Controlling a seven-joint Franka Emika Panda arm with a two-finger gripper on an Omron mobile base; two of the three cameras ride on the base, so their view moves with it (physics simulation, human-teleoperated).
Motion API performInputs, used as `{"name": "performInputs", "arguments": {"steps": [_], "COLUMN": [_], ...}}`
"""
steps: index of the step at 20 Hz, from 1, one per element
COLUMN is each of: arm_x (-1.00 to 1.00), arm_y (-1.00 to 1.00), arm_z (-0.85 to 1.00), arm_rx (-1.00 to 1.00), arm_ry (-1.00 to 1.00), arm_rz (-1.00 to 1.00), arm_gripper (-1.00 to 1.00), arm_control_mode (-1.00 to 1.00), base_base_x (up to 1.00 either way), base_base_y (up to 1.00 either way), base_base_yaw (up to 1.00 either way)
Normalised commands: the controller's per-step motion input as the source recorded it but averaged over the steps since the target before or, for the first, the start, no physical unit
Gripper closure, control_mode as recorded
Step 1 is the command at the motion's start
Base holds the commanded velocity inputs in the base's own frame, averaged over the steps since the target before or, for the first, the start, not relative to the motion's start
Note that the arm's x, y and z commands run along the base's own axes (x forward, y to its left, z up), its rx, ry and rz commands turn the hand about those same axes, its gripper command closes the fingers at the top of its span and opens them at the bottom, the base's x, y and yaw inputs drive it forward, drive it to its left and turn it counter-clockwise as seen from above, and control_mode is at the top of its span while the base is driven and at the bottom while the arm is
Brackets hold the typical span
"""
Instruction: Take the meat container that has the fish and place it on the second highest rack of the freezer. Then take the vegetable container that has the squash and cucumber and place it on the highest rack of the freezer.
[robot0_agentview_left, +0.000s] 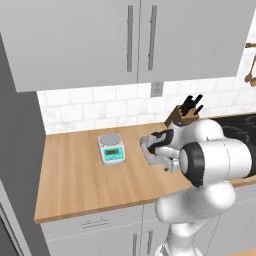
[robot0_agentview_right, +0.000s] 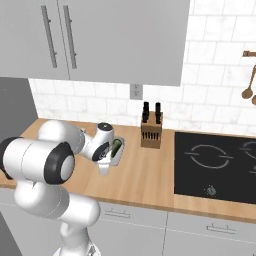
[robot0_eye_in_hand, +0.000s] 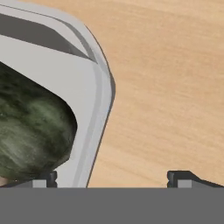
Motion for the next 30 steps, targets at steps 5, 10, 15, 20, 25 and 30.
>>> {"name": "performInputs", "arguments": {"steps": [5,10,15,20,25,30], "arm_x": [0.0,0.0,0.0,0.0,-0.13,-0.29], "arm_y": [0.0,0.0,0.0,0.0,0.0,0.12], "arm_z": [0.0,0.0,0.0,-0.5,0.03,1.0], "arm_rx": [0.0,0.0,0.0,0.0,0.0,0.0], "arm_ry": [0.0,0.0,0.0,0.02,-0.01,-0.02], "arm_rz": [0.0,0.0,0.0,0.0,-0.03,-0.02], "arm_gripper": [1.0,1.0,1.0,1.0,1.0,1.0], "arm_control_mode": [-1.0,-1.0,-1.0,-1.0,-1.0,-1.0], "base_base_x": [0.0,0.0,0.0,0.0,0.0,0.0], "base_base_y": [0.0,0.0,0.0,0.0,0.0,0.0], "base_base_yaw": [0.0,0.0,0.0,0.0,0.0,0.0]}}
